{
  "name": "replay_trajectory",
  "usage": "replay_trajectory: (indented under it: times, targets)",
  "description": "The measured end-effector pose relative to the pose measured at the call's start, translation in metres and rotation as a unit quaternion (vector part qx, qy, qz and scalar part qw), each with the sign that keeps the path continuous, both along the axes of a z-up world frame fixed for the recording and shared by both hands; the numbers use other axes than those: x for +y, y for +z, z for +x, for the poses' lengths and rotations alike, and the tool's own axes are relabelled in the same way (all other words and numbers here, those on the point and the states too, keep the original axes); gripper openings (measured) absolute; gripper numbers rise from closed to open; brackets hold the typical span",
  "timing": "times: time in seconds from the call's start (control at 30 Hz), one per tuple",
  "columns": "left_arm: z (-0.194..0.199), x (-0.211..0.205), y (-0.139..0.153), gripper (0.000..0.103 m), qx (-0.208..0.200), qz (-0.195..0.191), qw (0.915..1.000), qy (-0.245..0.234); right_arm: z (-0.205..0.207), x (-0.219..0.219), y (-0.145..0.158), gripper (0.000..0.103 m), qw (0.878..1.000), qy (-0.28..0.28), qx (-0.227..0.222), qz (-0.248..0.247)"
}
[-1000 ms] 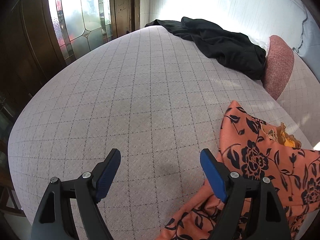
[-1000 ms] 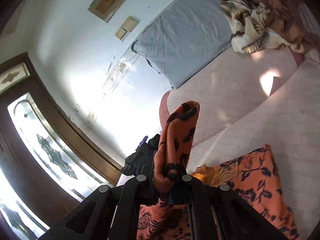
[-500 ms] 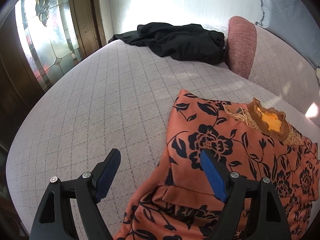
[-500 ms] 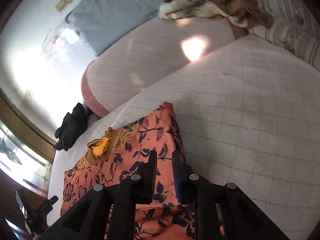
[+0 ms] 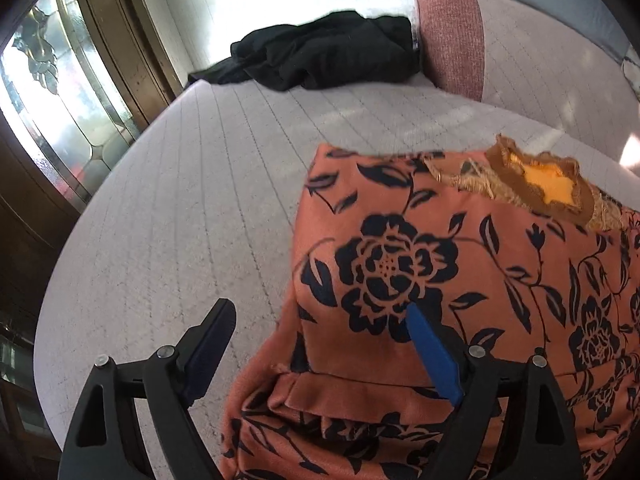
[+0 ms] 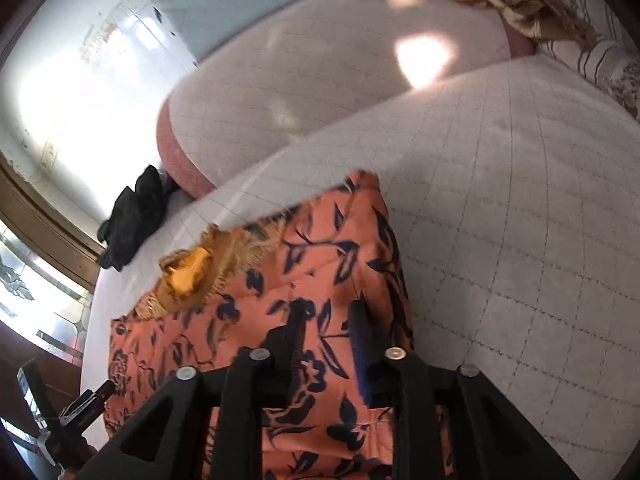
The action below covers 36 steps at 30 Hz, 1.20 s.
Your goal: Fold small clothes
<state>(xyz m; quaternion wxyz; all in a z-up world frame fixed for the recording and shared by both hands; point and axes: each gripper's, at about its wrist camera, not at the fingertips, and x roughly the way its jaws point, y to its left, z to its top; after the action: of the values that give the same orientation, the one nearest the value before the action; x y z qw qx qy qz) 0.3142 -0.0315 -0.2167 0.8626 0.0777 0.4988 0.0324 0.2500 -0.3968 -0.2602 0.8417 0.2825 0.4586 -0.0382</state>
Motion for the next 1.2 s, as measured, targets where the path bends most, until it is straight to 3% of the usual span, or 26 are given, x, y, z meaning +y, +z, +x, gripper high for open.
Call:
replay_trajectory:
  times: [0.03, 0.1, 0.17, 0.27, 0.4, 0.43, 0.53, 0.63, 0.73, 0.8, 0.9, 0.97, 1.07, 1.13, 1.2]
  targets:
    - [0.002, 0.0, -0.007, 0.089, 0.014, -0.002, 0.9999, 0.005, 0.004, -0.002, -0.013, 0.032, 1.0, 0.006, 0.011, 0.011]
    - [0.0, 0.003, 0.0, 0.091, 0.001, -0.012, 0.9997, 0.021, 0.0, -0.004, -0.005, 0.031, 1.0, -0.007, -0.008, 0.013]
    - [-0.002, 0.0, 0.009, 0.091, -0.01, -0.028, 0.9995, 0.005, -0.005, 0.004, 0.01, 0.033, 1.0, 0.002, -0.009, 0.01]
    - [-0.011, -0.009, 0.016, 0.091, -0.03, -0.021, 0.9993, -0.013, -0.01, 0.029, 0.024, 0.033, 0.997, 0.052, -0.042, 0.036]
    - [-0.013, -0.03, -0.003, 0.091, 0.014, -0.004, 0.9984, -0.055, -0.008, 0.082, 0.005, 0.033, 0.984, 0.164, 0.016, 0.069]
    - [-0.014, -0.034, -0.008, 0.091, 0.018, 0.012, 0.9978, -0.063, -0.007, 0.095, -0.005, 0.034, 0.98, 0.188, 0.044, 0.055]
    - [-0.016, -0.034, 0.001, 0.093, 0.005, 0.015, 0.9978, -0.064, -0.013, 0.105, 0.004, 0.033, 0.979, 0.203, 0.031, 0.006]
    - [-0.014, -0.025, 0.006, 0.093, -0.005, -0.002, 0.999, -0.044, -0.009, 0.089, 0.012, 0.033, 0.986, 0.168, -0.002, 0.009]
    - [-0.008, -0.015, 0.011, 0.093, -0.03, 0.004, 0.9994, -0.013, 0.0, 0.048, 0.018, 0.033, 0.996, 0.081, -0.033, -0.014]
    - [-0.002, -0.006, 0.011, 0.093, -0.035, 0.002, 0.9994, 0.007, 0.002, 0.018, 0.006, 0.034, 0.999, 0.023, -0.027, -0.033]
    - [0.005, 0.0, -0.001, 0.093, -0.013, 0.011, 0.9997, 0.016, 0.002, 0.0, -0.003, 0.034, 1.0, 0.002, -0.028, 0.002]
    - [0.006, 0.001, -0.001, 0.093, -0.021, 0.013, 0.9996, 0.017, 0.003, 0.009, 0.01, 0.035, 1.0, 0.013, -0.018, -0.011]
    - [-0.002, -0.008, 0.004, 0.093, -0.03, 0.006, 0.9995, 0.001, 0.001, 0.03, 0.022, 0.035, 0.997, 0.058, -0.041, 0.036]
    - [-0.006, -0.013, 0.005, 0.093, -0.033, 0.008, 0.9994, -0.002, 0.001, 0.053, 0.018, 0.035, 0.993, 0.098, -0.033, 0.061]
    - [-0.008, -0.016, 0.004, 0.093, -0.034, 0.011, 0.9993, -0.007, 0.0, 0.08, 0.008, 0.035, 0.988, 0.142, -0.009, 0.057]
